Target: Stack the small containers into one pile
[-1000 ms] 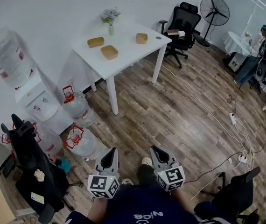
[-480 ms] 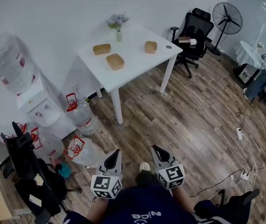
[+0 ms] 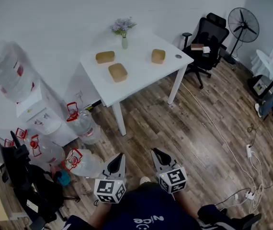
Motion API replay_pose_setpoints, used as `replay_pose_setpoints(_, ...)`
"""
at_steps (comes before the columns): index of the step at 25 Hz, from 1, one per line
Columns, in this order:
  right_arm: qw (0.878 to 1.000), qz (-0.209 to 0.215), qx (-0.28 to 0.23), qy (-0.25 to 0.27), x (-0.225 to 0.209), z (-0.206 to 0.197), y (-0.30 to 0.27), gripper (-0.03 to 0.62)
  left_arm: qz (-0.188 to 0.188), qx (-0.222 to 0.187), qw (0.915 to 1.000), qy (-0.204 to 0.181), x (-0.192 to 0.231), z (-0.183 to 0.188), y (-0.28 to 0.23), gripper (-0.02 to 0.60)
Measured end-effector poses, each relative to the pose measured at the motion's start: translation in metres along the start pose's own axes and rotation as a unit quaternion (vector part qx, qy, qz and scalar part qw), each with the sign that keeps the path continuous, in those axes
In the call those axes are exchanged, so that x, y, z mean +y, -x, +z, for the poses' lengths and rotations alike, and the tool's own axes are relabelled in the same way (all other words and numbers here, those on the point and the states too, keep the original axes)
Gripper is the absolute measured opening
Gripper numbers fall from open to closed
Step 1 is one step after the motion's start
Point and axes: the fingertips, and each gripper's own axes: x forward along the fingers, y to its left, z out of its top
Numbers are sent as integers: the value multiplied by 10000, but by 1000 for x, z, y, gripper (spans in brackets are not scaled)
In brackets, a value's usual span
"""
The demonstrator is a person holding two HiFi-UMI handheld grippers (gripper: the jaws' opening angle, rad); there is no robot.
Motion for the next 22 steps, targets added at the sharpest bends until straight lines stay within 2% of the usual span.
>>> replay_pose_setpoints(6, 9998, 153, 51, -148, -41, 1, -19, 56, 163, 9, 9999, 14, -3, 4, -44, 19)
replay_pose_setpoints(14, 9994, 200, 185, -218, -72, 3, -43, 55, 318, 204, 9993, 76, 2, 0, -74, 18)
replay_pose_setpoints(19, 9986, 322, 350, -227, -75, -1, -69, 56, 397, 273, 9988, 125, 24, 0, -94, 18)
replay_pose_setpoints(22, 9987, 167, 484, -71, -83, -3, -89, 57, 424, 304, 9985, 170, 40, -1, -106, 19)
